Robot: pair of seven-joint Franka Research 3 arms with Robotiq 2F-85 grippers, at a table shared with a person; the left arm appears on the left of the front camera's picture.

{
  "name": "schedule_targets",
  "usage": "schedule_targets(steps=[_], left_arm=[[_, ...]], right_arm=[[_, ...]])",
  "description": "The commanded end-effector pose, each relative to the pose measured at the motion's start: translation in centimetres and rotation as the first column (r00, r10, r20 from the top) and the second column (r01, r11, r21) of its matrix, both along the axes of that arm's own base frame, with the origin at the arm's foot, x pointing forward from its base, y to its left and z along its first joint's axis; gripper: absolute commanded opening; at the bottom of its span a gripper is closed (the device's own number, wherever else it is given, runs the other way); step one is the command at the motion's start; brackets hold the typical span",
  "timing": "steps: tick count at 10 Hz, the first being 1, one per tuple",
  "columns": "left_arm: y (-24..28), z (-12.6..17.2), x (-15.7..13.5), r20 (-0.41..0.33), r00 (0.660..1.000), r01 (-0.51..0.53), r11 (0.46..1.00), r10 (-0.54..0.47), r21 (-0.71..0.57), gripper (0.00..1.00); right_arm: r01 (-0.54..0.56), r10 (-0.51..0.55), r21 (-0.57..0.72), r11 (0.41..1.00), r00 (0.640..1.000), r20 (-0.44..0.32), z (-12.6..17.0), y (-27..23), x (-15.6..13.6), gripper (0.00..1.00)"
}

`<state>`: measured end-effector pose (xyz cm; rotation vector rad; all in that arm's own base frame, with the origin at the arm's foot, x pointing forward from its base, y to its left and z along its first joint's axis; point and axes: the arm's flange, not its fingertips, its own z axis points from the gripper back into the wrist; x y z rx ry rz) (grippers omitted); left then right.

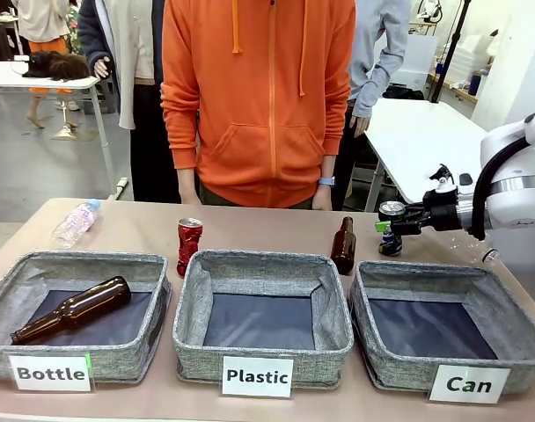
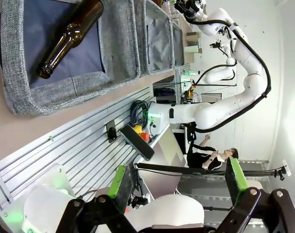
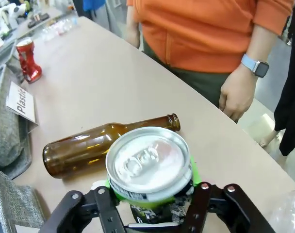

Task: Sort the can waste into the basket.
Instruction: Pick up the can waste from the table and place it in the right Fabric basket.

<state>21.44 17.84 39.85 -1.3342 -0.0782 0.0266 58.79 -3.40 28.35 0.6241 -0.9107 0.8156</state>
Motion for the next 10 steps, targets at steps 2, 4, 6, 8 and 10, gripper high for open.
schedule_targets(steps=[2, 4, 6, 8, 10], left_arm=[[0.1, 0.2, -0.1, -0.001, 1.0, 0.008, 1.0, -0.008, -0.01, 1.0], [0.1, 0.2, -0.1, -0.001, 1.0, 0.008, 1.0, -0.008, -0.01, 1.0], [0.1, 0.2, -0.1, -0.001, 1.0, 0.008, 1.0, -0.008, -0.01, 1.0], [0.1, 0.2, -0.1, -0.001, 1.0, 0.008, 1.0, -0.008, -0.01, 1.0], [0.1, 0.2, -0.1, -0.001, 1.0, 0.008, 1.0, -0.008, -0.01, 1.0]], right_arm=[[-0.015, 0.011, 0.052, 0.999, 0.997, 0.072, 1.0, -0.4, -0.4, 0.13], [-0.057, 0.053, 0.026, 0.998, 0.989, 0.135, 5.2, -0.7, -2.4, 0.0], [-0.149, 0.151, -0.021, 0.989, 0.979, 0.139, 10.9, -0.7, -5.3, 0.0], [-0.251, 0.247, -0.033, 0.967, 0.965, -0.085, 17.1, -0.2, -10.5, 0.0], [-0.312, 0.267, -0.157, 0.937, 0.93, -0.253, 20.2, 0.9, -16.5, 0.0]])
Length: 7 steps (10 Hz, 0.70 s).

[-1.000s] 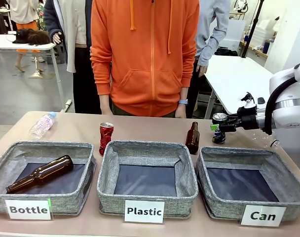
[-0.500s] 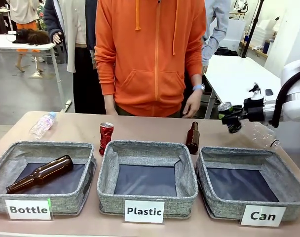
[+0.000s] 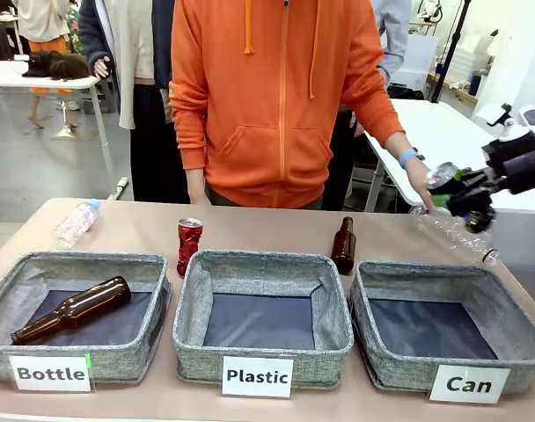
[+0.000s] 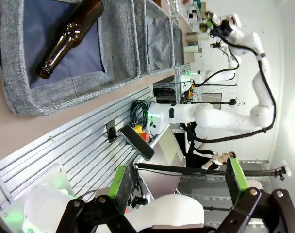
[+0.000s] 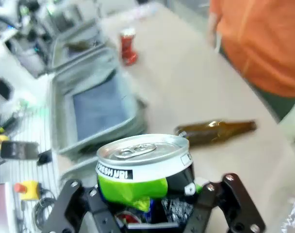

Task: Sort the can waste into the basket.
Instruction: Pick up the can waste from the table and place it in the right Fabric basket.

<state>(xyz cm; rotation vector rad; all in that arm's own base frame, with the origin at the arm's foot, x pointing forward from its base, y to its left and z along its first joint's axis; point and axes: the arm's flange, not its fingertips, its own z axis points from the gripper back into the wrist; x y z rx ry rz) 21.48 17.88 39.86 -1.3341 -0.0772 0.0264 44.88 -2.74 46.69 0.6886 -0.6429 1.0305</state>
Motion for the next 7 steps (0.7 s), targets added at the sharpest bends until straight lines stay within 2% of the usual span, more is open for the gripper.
schedule_targets(steps=[1, 2, 3, 6, 7], left_arm=[[0.1, 0.2, -0.2, -0.001, 1.0, 0.008, 1.0, -0.008, -0.01, 1.0], [0.1, 0.2, -0.2, -0.001, 1.0, 0.008, 1.0, -0.008, -0.01, 1.0], [0.1, 0.2, -0.2, -0.001, 1.0, 0.008, 1.0, -0.008, -0.01, 1.0], [0.1, 0.2, -0.2, -0.001, 1.0, 0.008, 1.0, -0.008, -0.01, 1.0], [0.1, 0.2, -0.2, -0.001, 1.0, 0.008, 1.0, -0.008, -0.01, 1.0]], right_arm=[[-0.133, 0.115, -0.158, 0.978, 0.986, -0.118, 2.6, 1.0, -5.7, 0.0], [-0.226, 0.192, -0.246, 0.943, 0.969, -0.155, 2.5, 1.4, -7.7, 0.0], [-0.271, 0.222, -0.307, 0.912, 0.957, -0.187, 2.2, 2.0, -9.0, 0.0], [-0.391, 0.328, -0.382, 0.837, 0.918, -0.222, 1.2, 3.2, -10.1, 0.0], [-0.392, 0.329, -0.38, 0.838, 0.918, -0.221, 1.1, 3.2, -10.0, 0.0]])
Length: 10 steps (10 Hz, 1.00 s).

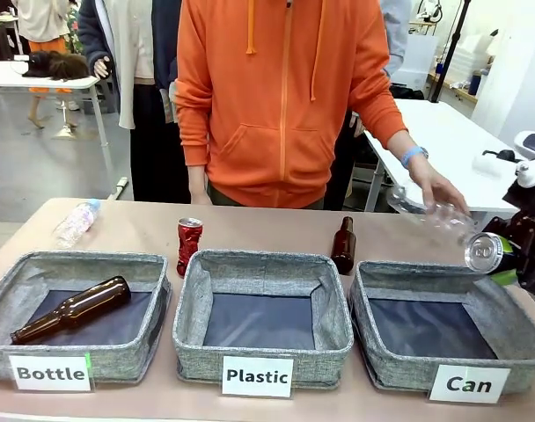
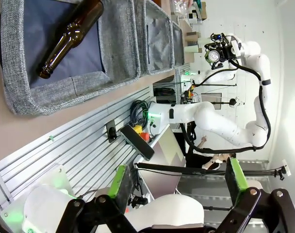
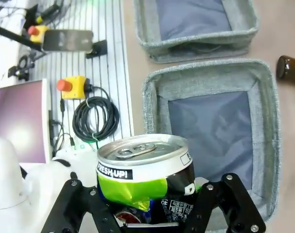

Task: Sort the can waste into the basket.
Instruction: Pick up the can waste from the table and place it in the right Fabric basket.

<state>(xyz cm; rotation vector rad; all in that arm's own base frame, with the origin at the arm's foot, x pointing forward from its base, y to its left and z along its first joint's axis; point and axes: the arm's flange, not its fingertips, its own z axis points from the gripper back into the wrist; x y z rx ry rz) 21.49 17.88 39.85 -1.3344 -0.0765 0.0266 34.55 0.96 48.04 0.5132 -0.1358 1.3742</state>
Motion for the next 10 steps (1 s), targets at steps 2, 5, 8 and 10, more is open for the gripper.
schedule_targets(steps=[2, 5, 8, 10], left_arm=[[0.1, 0.2, -0.2, 0.0, 1.0, 0.007, 1.0, -0.007, -0.01, 1.0], [0.1, 0.2, -0.2, 0.0, 1.0, 0.007, 1.0, -0.007, -0.01, 1.0], [0.1, 0.2, -0.2, 0.0, 1.0, 0.007, 1.0, -0.007, -0.01, 1.0], [0.1, 0.2, -0.2, 0.0, 1.0, 0.007, 1.0, -0.007, -0.01, 1.0]], right_arm=[[-0.042, 0.042, 0.0, 0.999, 0.999, 0.015, -0.4, -0.9, 0.5, 0.0], [-0.039, 0.039, 0.018, 0.999, 0.999, 0.013, -0.5, -0.8, 1.6, 0.79], [0.01, -0.01, 0.01, 1.0, 1.0, 0.028, -0.6, -1.0, 2.3, 1.0], [0.024, -0.025, 0.009, 1.0, 0.999, 0.03, -0.7, -1.1, 2.6, 1.0]])
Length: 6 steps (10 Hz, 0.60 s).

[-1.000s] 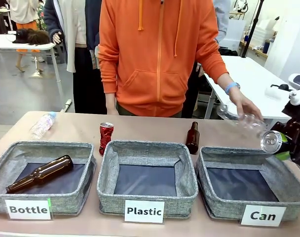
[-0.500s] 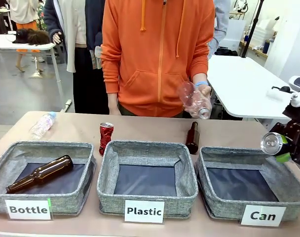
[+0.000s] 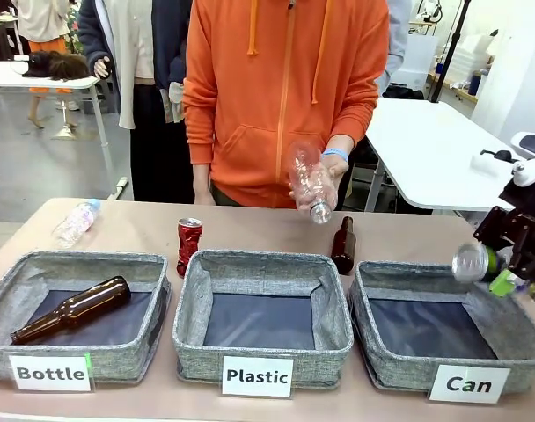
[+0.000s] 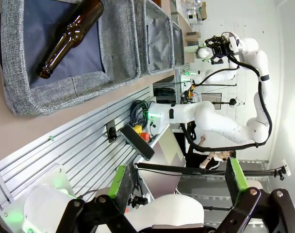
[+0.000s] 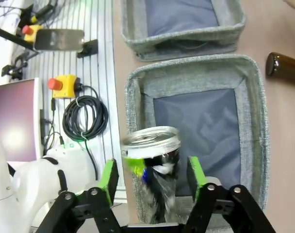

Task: Sort the can waste into the basket.
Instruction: Pick up the can waste from the table and place it in the right Fabric basket.

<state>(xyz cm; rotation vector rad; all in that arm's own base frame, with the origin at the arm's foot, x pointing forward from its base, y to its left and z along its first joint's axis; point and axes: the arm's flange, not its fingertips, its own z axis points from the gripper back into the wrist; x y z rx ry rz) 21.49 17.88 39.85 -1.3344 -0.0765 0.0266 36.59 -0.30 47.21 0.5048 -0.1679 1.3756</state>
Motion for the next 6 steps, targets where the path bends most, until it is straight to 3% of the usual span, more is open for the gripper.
schedule_targets(steps=[1, 4, 6], left_arm=[[0.1, 0.2, -0.2, 0.0, 1.0, 0.007, 1.0, -0.007, -0.01, 1.0], [0.1, 0.2, -0.2, 0.0, 1.0, 0.007, 1.0, -0.007, -0.01, 1.0], [0.1, 0.2, -0.2, 0.0, 1.0, 0.007, 1.0, -0.007, -0.01, 1.0]], right_arm=[[0.022, -0.022, -0.001, 1.0, 1.0, -0.001, 0.0, 0.2, 0.7, 1.0], [0.06, -0.06, 0.032, 0.998, 0.998, -0.013, -0.1, 0.1, 1.1, 1.0], [0.166, -0.156, 0.14, 0.976, 0.985, -0.08, 0.0, -0.3, 1.9, 1.0]])
